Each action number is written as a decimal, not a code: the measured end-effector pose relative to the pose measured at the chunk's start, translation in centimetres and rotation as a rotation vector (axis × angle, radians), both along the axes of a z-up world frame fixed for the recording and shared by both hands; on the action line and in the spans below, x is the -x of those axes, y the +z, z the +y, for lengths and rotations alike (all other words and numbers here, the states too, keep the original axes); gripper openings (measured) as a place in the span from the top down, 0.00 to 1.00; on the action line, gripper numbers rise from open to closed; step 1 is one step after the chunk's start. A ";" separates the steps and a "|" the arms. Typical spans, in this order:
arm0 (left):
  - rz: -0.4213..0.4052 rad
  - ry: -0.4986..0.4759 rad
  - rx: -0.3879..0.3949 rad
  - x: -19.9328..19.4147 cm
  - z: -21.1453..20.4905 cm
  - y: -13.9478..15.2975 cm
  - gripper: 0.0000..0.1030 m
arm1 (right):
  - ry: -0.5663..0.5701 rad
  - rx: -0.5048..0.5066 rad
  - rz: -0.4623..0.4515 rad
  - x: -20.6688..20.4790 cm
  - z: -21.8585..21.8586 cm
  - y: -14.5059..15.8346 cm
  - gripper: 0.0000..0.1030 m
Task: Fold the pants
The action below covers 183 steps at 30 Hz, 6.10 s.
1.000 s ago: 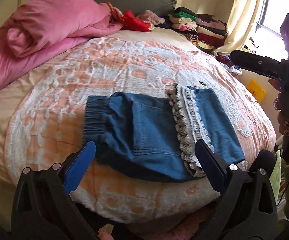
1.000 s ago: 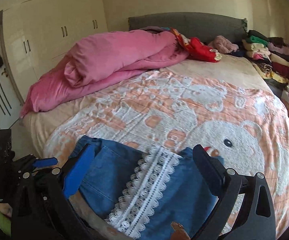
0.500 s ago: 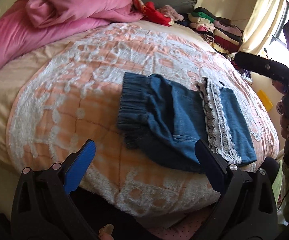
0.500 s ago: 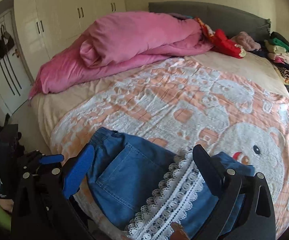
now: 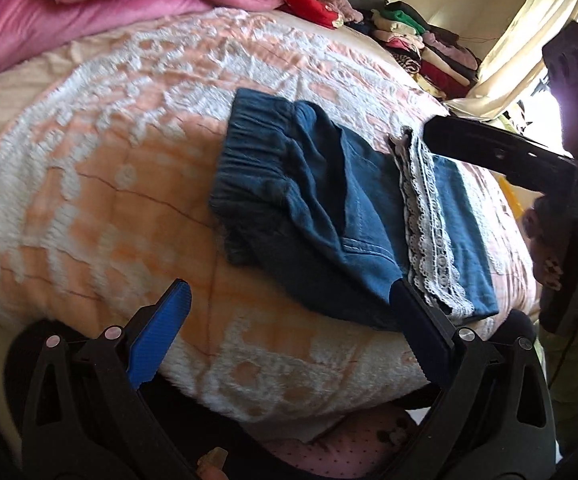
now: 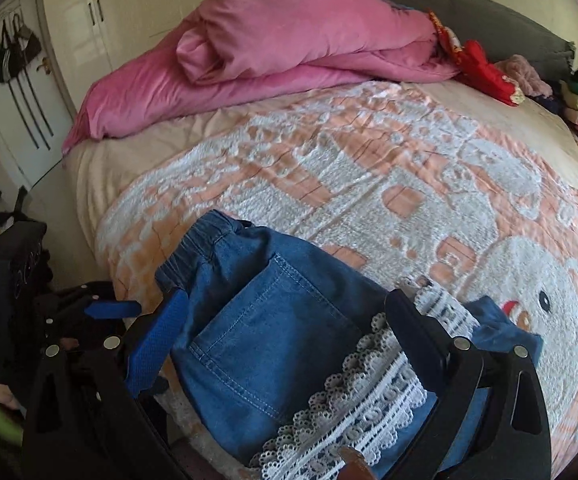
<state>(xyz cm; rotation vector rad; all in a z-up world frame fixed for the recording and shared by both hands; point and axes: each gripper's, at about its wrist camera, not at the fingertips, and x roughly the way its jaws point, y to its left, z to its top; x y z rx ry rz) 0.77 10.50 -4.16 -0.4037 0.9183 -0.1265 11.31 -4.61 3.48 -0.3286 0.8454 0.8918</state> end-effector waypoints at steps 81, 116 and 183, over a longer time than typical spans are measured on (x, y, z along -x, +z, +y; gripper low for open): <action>-0.045 -0.340 0.145 -2.6 -15.5 1.7 0.14 | -0.223 -0.384 0.372 -3.6 -17.0 -6.1 0.63; -0.152 -0.218 -0.076 -3.0 -12.9 6.4 0.10 | -0.266 -0.216 -0.168 7.3 -22.2 2.4 0.05; -0.070 -0.218 -0.125 -9.0 -12.8 4.0 0.56 | 0.115 -0.050 -0.086 11.1 -14.1 -4.2 0.50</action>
